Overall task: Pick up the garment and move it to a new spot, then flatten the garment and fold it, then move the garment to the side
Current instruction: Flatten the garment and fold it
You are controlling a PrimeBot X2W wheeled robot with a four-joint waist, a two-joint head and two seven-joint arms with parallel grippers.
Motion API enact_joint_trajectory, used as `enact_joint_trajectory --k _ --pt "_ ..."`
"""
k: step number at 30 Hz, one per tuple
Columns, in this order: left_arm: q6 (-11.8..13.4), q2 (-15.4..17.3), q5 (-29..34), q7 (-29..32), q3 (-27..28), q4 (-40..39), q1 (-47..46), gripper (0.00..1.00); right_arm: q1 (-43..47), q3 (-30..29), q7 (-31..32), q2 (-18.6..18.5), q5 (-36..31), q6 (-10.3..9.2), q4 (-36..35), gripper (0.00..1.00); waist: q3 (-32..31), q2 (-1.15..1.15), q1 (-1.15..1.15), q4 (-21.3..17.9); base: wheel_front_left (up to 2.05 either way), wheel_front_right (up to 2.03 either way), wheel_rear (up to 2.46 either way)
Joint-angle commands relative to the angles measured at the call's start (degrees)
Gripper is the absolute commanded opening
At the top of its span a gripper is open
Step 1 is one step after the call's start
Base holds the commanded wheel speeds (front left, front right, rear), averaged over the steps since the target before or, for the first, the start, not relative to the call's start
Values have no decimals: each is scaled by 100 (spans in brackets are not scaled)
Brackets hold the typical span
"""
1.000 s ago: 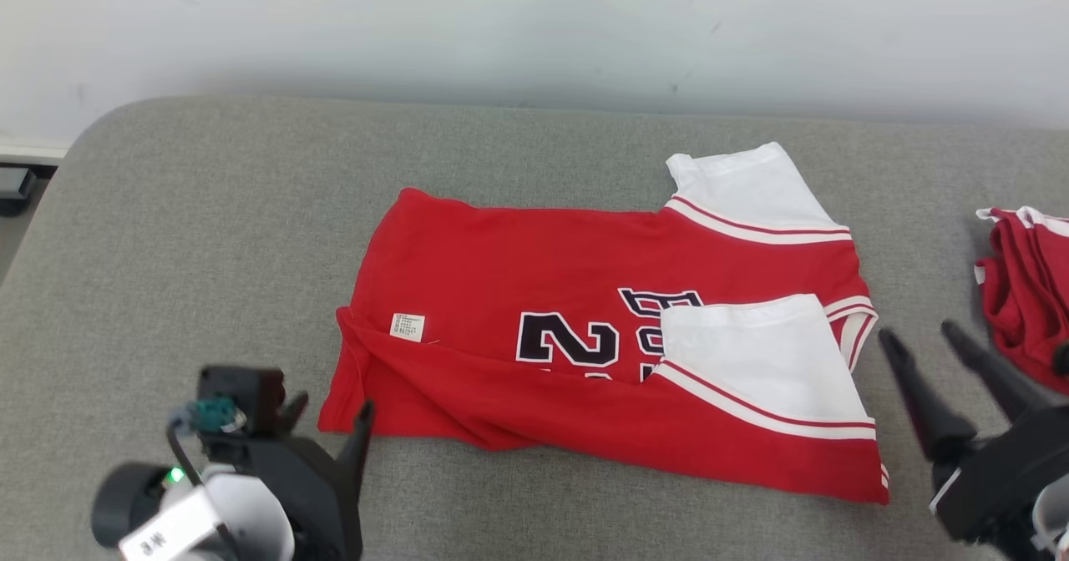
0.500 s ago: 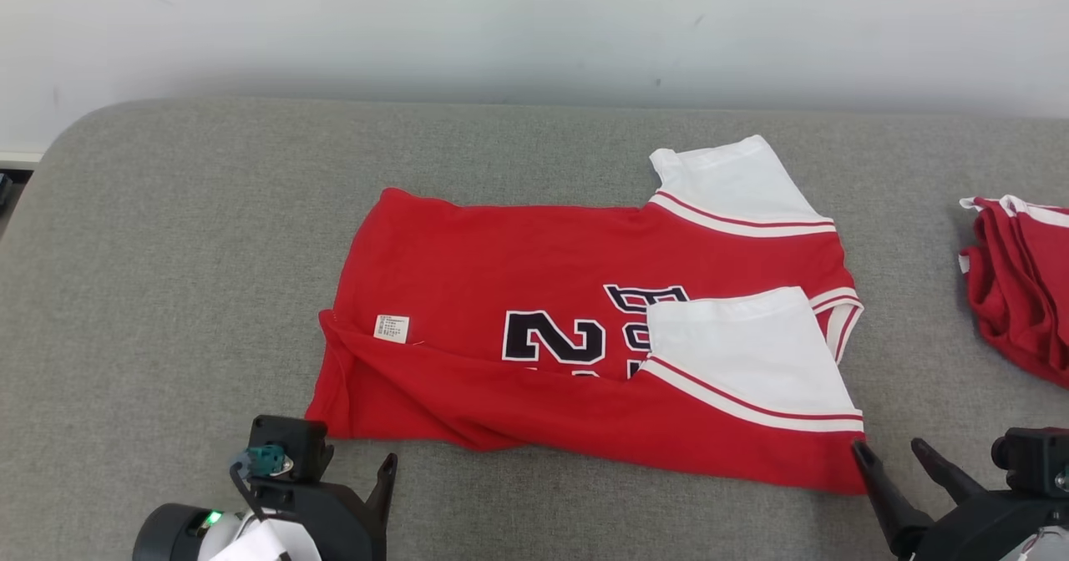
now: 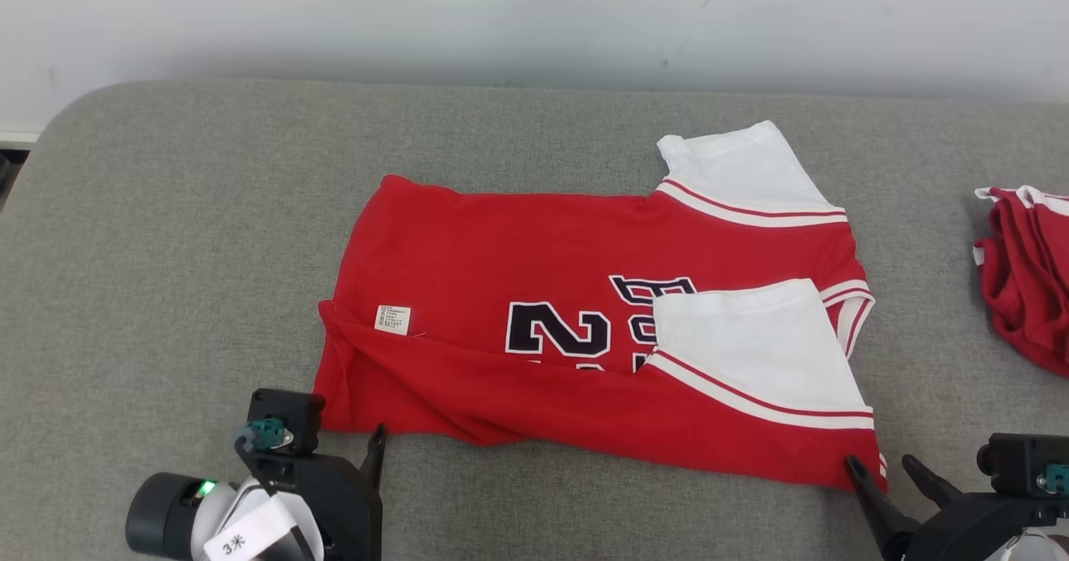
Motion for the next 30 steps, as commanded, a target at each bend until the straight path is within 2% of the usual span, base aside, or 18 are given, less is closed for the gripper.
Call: enact_joint_trajectory --k 1,13,18,22,25,27,30 --pt "9 28 51 -29 30 56 -96 100 -76 20 -45 4 44 13 52 100 39 0 0 3 0 0 0" --pt "12 -18 99 80 -20 496 -344 100 -198 250 -174 3 34 13 278 99 143 0 0 -43 0 0 0" --pt "49 -13 147 50 -30 635 -423 100 -278 285 -230 2 -2 13 434 84 182 0 0 -55 0 0 0" --pt "73 6 99 37 -21 702 -387 100 -365 303 -286 3 -25 13 565 85 204 0 0 -51 0 0 0" --pt "70 19 43 30 -12 715 -343 100 -373 317 -303 4 -11 13 646 75 205 0 0 -32 0 0 0" --pt "68 25 36 23 -15 697 -315 100 -381 324 -331 4 24 13 674 76 202 0 0 -17 0 0 0" --pt "74 19 10 28 -34 617 -273 100 -316 299 -324 4 39 13 667 83 183 0 0 13 0 0 0"
